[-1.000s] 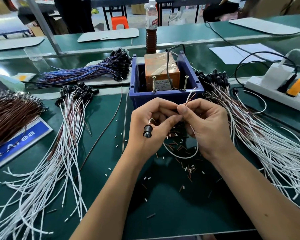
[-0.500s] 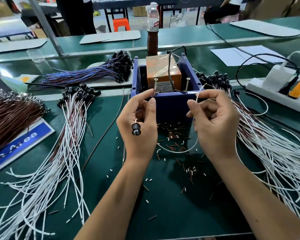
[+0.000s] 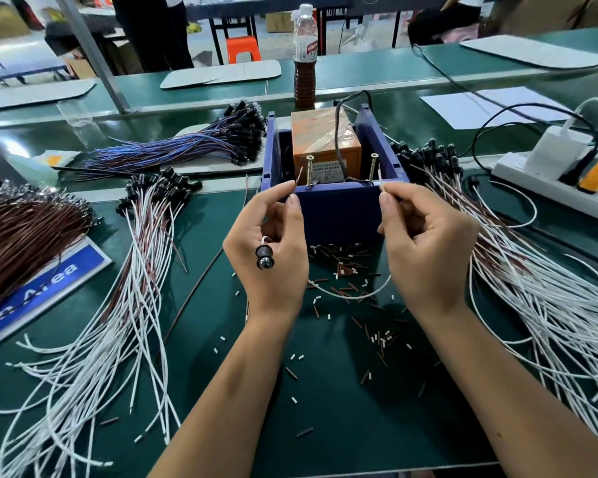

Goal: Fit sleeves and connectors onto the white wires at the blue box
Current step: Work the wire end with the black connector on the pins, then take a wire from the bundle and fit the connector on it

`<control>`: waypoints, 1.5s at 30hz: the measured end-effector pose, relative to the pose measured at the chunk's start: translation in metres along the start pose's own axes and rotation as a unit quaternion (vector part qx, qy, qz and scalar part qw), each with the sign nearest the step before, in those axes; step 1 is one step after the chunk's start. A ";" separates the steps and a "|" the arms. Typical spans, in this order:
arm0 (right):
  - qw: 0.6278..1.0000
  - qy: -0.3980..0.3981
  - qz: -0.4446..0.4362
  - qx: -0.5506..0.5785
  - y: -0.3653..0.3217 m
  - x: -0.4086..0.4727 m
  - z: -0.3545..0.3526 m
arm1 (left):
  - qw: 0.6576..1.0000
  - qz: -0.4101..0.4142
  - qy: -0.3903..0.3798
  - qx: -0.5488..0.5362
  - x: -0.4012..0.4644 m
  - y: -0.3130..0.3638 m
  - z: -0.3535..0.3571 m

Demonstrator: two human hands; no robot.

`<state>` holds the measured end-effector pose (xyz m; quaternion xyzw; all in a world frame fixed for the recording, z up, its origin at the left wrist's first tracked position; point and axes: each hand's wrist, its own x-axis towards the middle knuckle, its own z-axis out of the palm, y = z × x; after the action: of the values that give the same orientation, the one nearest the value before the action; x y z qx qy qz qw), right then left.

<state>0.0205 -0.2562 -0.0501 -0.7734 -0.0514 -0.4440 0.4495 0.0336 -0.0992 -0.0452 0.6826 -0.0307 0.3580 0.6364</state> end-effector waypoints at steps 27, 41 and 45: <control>1.000 -0.024 0.017 0.008 0.001 0.003 0.003 | 0.998 -0.038 -0.037 -0.014 0.001 0.003 0.000; 1.000 -0.012 0.017 0.002 0.000 0.004 0.004 | 0.998 -0.038 -0.041 -0.016 0.001 0.001 -0.001; 1.000 -0.014 0.018 -0.001 0.000 0.004 0.003 | 0.998 -0.043 -0.042 -0.021 0.000 0.001 0.000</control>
<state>0.0250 -0.2553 -0.0481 -0.7807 -0.0434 -0.4251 0.4560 0.0329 -0.0991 -0.0440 0.6841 -0.0356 0.3004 0.6637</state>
